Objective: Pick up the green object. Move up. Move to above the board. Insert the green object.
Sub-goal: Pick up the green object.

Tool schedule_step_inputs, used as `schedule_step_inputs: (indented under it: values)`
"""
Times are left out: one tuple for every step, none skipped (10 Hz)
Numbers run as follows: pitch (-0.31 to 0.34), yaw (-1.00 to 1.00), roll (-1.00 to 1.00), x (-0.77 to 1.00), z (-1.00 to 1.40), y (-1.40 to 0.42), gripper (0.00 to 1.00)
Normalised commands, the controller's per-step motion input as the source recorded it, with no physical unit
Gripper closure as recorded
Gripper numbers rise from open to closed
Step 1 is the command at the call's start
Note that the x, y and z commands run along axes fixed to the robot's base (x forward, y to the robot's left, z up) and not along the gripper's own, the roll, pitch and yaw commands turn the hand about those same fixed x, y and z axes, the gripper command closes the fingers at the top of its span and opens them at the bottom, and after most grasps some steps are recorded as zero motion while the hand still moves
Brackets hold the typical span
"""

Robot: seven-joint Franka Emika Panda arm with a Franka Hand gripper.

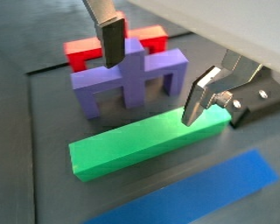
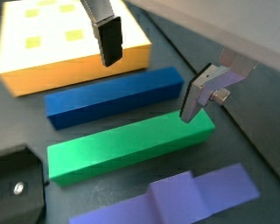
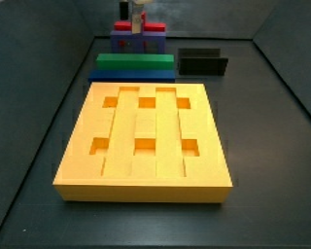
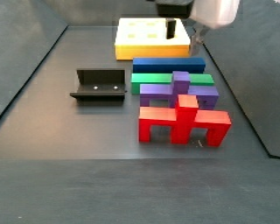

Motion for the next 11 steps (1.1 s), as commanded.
schedule_step_inputs:
  values:
    - [-0.061,-0.95,-0.08,0.0,-0.27,0.0,0.0]
    - [-0.03,-0.96,-0.08,0.0,-0.3,0.0,0.0]
    - [0.0,-0.93,-0.07,-0.01,-0.29,0.0,0.0]
    - [0.0,-0.87,-0.09,-0.07,-0.25,0.0,0.0]
    - [0.0,-0.83,-0.1,-0.04,-0.23,0.02,0.0]
    - [0.0,-0.72,-0.08,-0.05,-0.19,0.0,0.0]
    - [0.0,-0.63,-0.07,-0.06,-0.18,0.0,0.0]
    - [0.0,-0.51,-0.07,-0.04,-0.2,0.02,0.0]
    - [-0.021,-0.19,-0.03,-0.06,-0.1,0.0,0.0]
    - [0.0,0.0,0.0,0.0,-0.01,0.01,0.0]
    - [0.0,0.0,0.0,-0.08,0.0,0.02,0.0]
